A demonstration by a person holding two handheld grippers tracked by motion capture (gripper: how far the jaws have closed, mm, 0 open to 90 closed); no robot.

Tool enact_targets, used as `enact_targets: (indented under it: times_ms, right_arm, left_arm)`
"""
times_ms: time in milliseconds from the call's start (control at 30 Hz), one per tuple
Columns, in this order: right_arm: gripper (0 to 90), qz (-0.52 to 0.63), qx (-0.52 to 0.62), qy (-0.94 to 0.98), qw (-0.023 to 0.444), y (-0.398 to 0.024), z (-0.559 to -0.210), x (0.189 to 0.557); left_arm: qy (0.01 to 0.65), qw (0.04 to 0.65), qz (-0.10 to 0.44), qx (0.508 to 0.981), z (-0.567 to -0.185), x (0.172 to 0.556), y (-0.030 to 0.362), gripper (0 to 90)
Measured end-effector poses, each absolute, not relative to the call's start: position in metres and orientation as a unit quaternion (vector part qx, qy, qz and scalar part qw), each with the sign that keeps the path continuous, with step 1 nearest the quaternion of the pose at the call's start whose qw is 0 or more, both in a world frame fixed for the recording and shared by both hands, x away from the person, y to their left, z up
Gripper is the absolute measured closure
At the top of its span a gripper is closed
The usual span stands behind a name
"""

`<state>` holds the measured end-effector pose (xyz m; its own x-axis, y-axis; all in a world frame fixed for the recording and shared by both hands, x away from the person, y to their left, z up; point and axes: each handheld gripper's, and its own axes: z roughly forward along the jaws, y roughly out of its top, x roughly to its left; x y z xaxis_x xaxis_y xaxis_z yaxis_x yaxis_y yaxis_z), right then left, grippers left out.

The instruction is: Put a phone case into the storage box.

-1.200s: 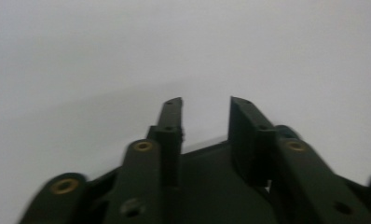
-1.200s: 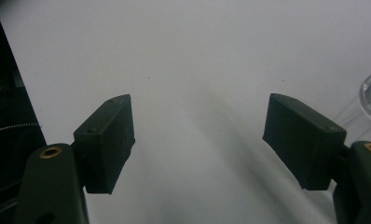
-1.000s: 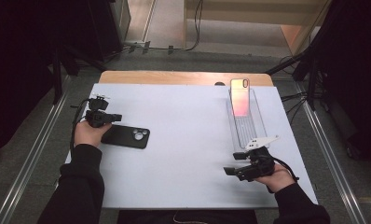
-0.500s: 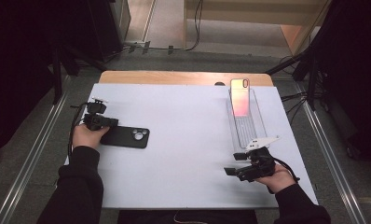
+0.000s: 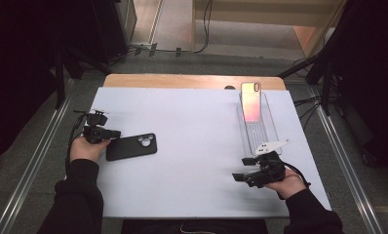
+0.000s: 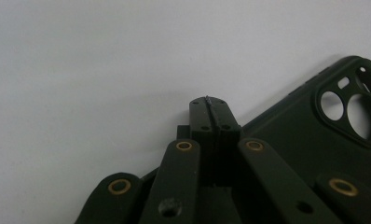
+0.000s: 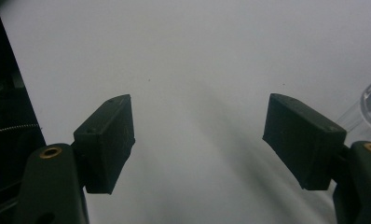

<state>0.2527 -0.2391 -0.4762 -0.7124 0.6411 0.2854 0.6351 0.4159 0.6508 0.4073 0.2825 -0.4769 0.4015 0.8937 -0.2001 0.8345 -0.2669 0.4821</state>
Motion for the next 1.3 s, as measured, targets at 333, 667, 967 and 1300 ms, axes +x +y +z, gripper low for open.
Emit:
enact_targets:
  times_ms: [333,667,967,1300]
  right_arm:
    - [22.6,0.384,0.372,0.845,0.001,-0.235,-0.476,0.258]
    - [22.6,0.383,0.368,0.847,0.000,-0.232,-0.476,0.261]
    - [22.6,0.383,0.368,0.847,0.001,-0.233,-0.476,0.261]
    - [22.6,0.384,0.371,0.845,0.004,-0.234,-0.476,0.259]
  left_arm:
    - [0.527,0.258,0.038,0.809,-0.476,0.387,0.273,89.9]
    - [0.509,0.253,0.020,0.823,-0.476,0.374,0.258,89.8]
    - [0.508,0.300,0.008,0.808,-0.465,0.373,0.259,70.2]
    - [0.454,0.365,-0.010,0.813,-0.445,0.350,0.240,49.1]
